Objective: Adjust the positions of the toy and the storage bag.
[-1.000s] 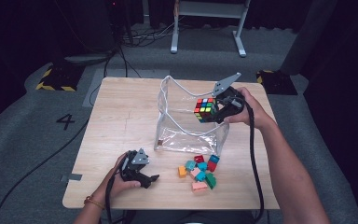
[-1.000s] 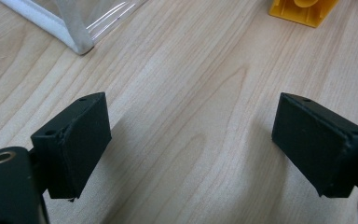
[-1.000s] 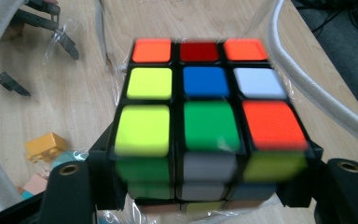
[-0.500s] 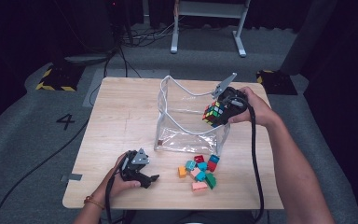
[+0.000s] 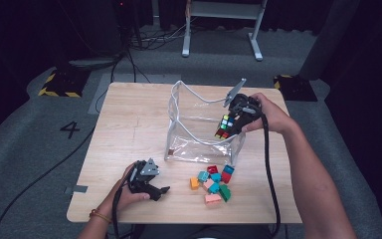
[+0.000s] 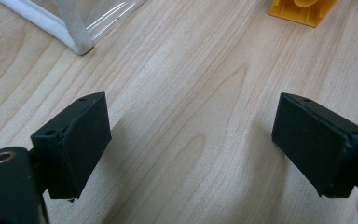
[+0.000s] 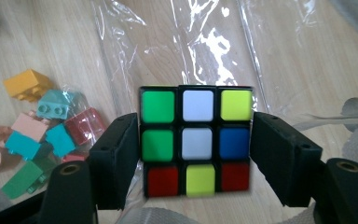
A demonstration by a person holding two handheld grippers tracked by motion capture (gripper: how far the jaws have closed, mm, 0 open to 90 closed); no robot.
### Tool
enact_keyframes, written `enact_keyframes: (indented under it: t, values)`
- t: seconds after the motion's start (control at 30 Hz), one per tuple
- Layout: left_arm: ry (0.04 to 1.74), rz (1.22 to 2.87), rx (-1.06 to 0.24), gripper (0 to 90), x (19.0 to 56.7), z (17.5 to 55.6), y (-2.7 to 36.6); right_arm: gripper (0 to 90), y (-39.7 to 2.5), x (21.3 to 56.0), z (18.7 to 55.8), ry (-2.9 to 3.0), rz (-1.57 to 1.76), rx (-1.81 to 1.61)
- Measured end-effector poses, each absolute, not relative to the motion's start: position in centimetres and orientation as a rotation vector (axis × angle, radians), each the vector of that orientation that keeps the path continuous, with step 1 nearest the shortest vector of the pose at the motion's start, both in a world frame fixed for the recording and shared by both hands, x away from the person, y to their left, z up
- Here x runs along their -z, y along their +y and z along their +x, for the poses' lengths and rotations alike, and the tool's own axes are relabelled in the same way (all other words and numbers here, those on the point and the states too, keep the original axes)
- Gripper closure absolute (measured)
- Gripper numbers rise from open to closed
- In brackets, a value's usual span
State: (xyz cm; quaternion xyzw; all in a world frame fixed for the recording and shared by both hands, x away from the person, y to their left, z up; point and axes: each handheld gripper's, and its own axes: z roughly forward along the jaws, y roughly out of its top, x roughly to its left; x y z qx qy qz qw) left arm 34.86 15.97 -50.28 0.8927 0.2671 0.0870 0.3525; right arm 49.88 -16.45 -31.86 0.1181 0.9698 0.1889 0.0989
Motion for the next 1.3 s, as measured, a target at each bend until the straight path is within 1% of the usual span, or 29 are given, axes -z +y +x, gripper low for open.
enact_keyframes:
  t: [0.17,0.33,0.4,0.43,0.8,0.93,1.1,1.3]
  values:
    - [0.694,2.306,-0.225,11.6,50.3,34.8,16.0,34.0,-17.3,31.4,49.6,2.840,0.381,-0.661]
    - [0.691,2.309,-0.226,11.7,50.3,34.9,16.0,29.2,-19.1,30.4,48.0,2.739,0.437,-0.835]
    - [0.692,2.309,-0.226,11.7,50.3,34.8,16.0,28.8,-19.5,30.2,47.7,2.712,0.428,-0.860]
    - [0.695,2.308,-0.224,11.7,50.3,34.8,16.0,27.9,-20.3,29.9,47.1,2.661,0.446,-0.942]
    - [0.707,2.306,-0.235,11.7,50.3,34.7,16.1,29.6,-24.4,28.1,42.8,2.386,0.504,-1.226]
    - [0.720,2.301,-0.232,11.7,50.3,34.7,16.3,30.2,-25.5,28.4,41.7,2.353,0.521,-1.226]
    - [0.733,2.298,-0.278,10.8,50.3,34.4,16.6,31.2,-27.5,29.9,39.5,2.325,0.529,-1.254]
    - [0.779,2.287,-0.244,9.6,50.3,34.6,16.9,31.3,-29.2,31.8,37.8,2.306,0.577,-1.285]
